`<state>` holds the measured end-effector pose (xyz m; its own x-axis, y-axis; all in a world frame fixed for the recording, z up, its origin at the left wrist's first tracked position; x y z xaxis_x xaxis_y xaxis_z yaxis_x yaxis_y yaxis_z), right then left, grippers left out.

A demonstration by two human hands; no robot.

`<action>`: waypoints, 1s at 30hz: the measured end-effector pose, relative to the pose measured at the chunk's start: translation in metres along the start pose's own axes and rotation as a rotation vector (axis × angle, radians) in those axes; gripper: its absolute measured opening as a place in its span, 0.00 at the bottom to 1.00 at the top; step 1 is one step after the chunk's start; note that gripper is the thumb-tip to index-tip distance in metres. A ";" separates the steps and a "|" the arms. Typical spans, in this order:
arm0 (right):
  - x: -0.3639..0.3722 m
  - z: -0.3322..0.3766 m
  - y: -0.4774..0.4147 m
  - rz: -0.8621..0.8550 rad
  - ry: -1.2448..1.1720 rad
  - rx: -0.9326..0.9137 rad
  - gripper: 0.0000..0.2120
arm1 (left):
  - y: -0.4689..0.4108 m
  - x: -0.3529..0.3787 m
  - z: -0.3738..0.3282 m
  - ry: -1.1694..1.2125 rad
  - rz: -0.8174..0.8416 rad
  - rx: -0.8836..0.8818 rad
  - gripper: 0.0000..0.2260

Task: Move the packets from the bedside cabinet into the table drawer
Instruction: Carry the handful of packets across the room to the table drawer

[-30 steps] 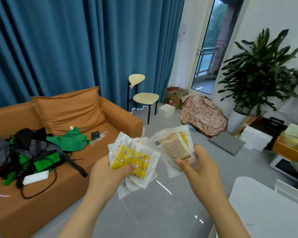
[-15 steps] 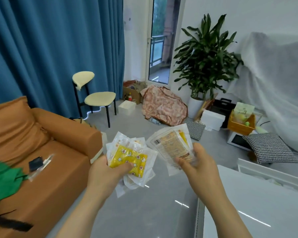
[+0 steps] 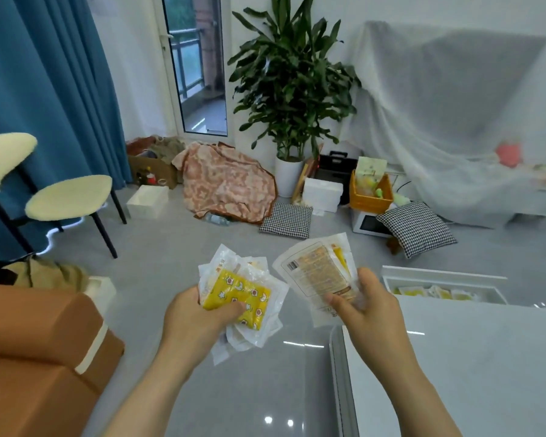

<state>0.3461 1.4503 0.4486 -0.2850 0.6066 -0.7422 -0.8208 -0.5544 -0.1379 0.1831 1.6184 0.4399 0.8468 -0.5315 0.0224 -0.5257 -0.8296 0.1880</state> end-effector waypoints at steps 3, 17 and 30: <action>0.002 -0.023 -0.046 -0.028 0.002 0.043 0.11 | -0.049 0.037 -0.001 -0.025 0.045 -0.008 0.11; -0.025 -0.128 -0.240 -0.066 0.050 0.191 0.08 | -0.233 0.221 -0.020 -0.164 0.195 -0.030 0.05; 0.001 -0.179 -0.385 -0.149 0.160 0.482 0.08 | -0.429 0.335 -0.025 -0.274 0.466 -0.052 0.07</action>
<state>0.7502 1.5623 0.3834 -0.0994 0.5433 -0.8336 -0.9919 -0.1205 0.0398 0.6943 1.8002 0.3915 0.4688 -0.8720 -0.1406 -0.8299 -0.4894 0.2679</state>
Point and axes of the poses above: each hand's wrist, its own y-axis away from the middle knuckle, its own x-axis out of the palm, z = x × y, the point moved 1 cm from there along -y, towards the middle knuckle, and after that the axes turned 13 degrees about y, right-handed, at the moved point
